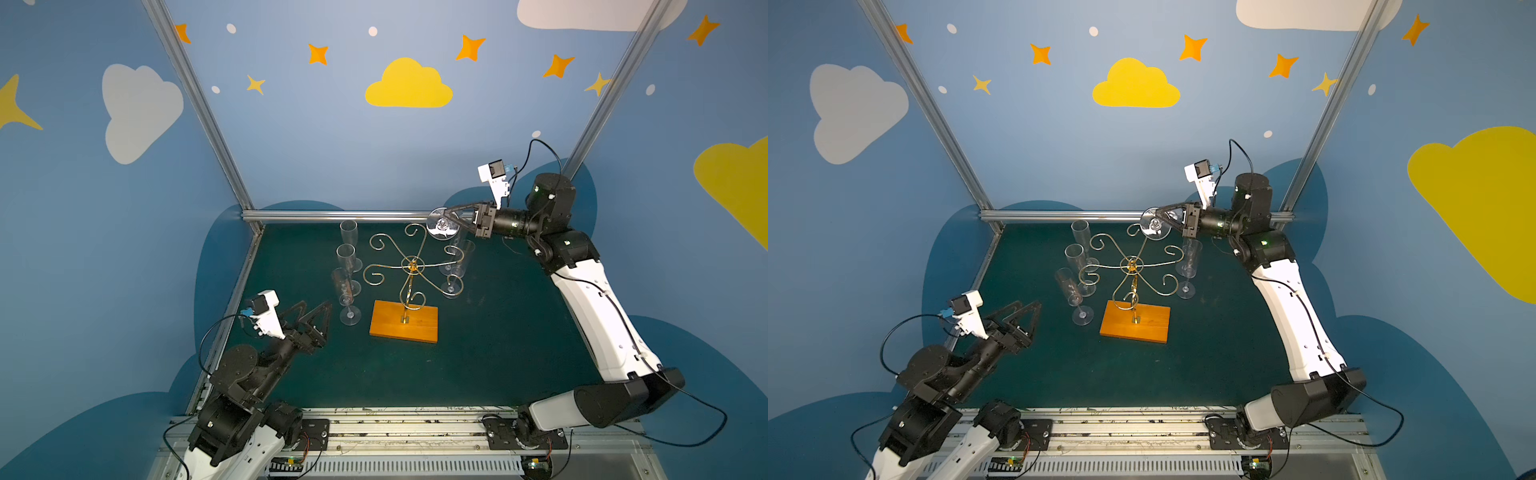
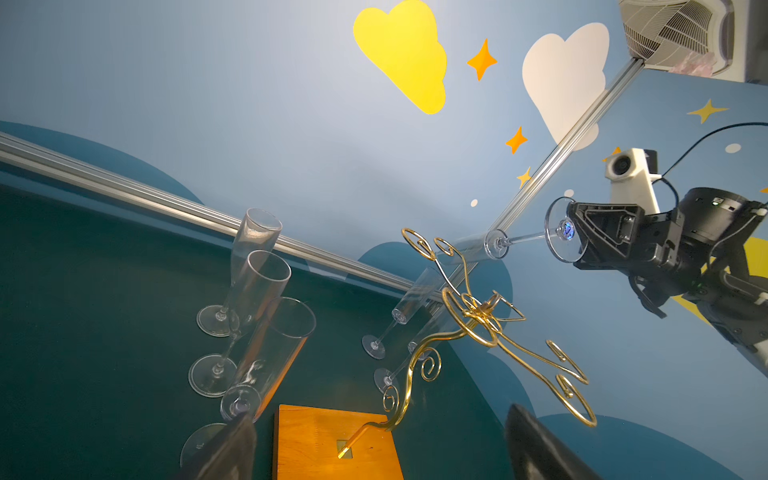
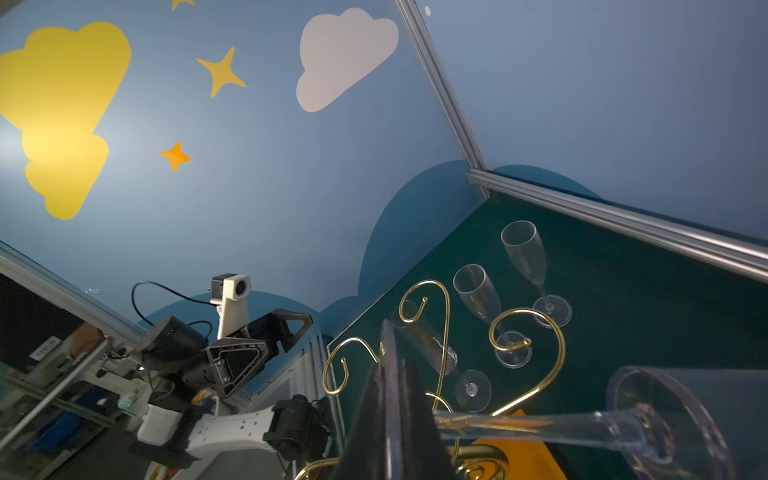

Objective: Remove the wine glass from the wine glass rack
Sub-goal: 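Lift the flute glass off the rack hook with the right gripper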

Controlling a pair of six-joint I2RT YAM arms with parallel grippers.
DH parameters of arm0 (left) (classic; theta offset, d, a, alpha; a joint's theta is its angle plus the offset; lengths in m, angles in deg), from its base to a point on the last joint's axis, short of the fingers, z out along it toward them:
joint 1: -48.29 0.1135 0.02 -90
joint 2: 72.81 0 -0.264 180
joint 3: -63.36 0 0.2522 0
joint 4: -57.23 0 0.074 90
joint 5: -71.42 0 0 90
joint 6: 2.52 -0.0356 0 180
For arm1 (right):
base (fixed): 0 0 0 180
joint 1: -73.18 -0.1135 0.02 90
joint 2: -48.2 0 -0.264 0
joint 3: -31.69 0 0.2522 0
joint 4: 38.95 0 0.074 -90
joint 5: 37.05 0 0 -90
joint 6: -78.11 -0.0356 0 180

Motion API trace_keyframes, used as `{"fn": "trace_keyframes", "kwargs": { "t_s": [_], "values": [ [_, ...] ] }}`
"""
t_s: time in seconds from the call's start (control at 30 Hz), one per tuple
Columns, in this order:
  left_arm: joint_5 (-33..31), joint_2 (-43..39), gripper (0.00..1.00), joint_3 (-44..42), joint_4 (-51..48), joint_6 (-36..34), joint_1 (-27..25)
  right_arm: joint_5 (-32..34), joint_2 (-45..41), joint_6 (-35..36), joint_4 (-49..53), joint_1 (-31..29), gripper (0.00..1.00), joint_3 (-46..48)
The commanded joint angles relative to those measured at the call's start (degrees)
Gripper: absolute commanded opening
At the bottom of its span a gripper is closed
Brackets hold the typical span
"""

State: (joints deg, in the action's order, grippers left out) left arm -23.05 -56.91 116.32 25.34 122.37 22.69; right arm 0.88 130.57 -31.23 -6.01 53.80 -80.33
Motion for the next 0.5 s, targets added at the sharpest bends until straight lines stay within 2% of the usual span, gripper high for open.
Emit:
{"fn": "trace_keyframes", "kwargs": {
  "t_s": [0.0, 0.27, 0.47],
  "values": [
    [1.16, 1.33, 0.92, 2.32, 0.12, -1.05, -0.02, 4.89, -4.94, 13.71, 0.13, -2.67, 0.0, 1.09],
    [5.55, 5.77, 0.92, 7.08, 1.36, -1.22, 0.01, 14.84, -12.22, 30.61, -2.54, -8.86, 0.0, 6.93],
    [16.48, 12.76, 0.92, 14.26, 3.62, -0.63, 0.01, 15.37, -17.71, 44.98, -6.56, -13.56, 0.0, 13.41]
  ]
}}
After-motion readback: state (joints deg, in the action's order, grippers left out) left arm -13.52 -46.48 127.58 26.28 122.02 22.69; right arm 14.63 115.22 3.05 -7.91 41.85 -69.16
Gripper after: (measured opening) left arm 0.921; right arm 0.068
